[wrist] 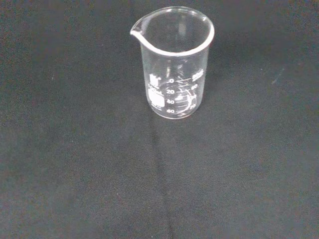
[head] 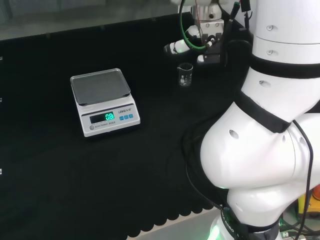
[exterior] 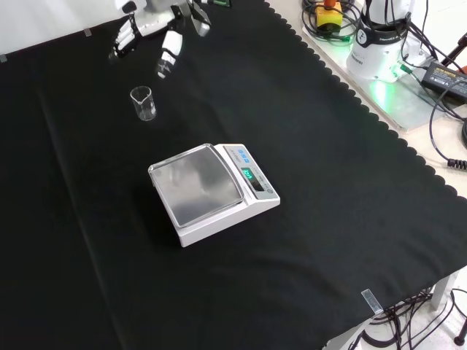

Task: Pick up the beaker.

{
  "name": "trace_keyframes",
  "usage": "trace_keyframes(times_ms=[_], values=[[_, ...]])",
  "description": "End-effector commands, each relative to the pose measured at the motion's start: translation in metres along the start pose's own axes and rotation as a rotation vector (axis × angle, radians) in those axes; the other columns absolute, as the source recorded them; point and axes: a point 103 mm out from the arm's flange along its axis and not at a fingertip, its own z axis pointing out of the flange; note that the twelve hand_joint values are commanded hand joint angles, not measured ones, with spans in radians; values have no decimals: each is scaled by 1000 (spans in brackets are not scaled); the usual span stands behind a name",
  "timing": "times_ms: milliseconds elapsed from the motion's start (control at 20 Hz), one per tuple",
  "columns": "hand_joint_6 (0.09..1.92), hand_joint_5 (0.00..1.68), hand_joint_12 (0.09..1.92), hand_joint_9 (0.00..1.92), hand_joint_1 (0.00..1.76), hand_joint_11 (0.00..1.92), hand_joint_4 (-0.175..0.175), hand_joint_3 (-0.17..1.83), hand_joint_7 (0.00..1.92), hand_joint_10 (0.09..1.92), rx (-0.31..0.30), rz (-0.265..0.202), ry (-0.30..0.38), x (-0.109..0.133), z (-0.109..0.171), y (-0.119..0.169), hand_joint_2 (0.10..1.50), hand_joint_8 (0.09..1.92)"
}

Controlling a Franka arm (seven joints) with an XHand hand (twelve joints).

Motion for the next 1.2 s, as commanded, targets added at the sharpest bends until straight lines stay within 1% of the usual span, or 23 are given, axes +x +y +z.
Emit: trace_keyframes(times_ms=[50,150,200,300,500,600,900,1050,1200], values=[[87,277,1432,458,188,421,-41,61,211,317,-13,-62,-175,28,44,18,746,634],[87,275,1434,347,187,423,-37,44,214,584,12,-59,-186,29,53,25,747,634],[87,275,1435,316,187,424,-35,39,213,657,22,-56,-191,28,56,28,747,636],[87,276,1438,283,186,424,-33,34,211,736,41,-55,-201,25,62,34,748,642],[87,287,1440,270,193,425,-28,32,210,766,72,-43,-207,15,67,46,747,646],[87,314,1440,271,206,428,-26,31,211,770,87,-27,-200,9,63,52,748,648],[87,333,1422,288,243,471,-28,31,222,776,133,-7,-199,-12,46,71,753,655],[87,322,1410,302,265,498,-30,30,231,774,158,1,-207,-20,44,72,753,659],[87,313,1399,323,287,526,-32,27,241,771,175,7,-193,-24,47,65,752,661]])
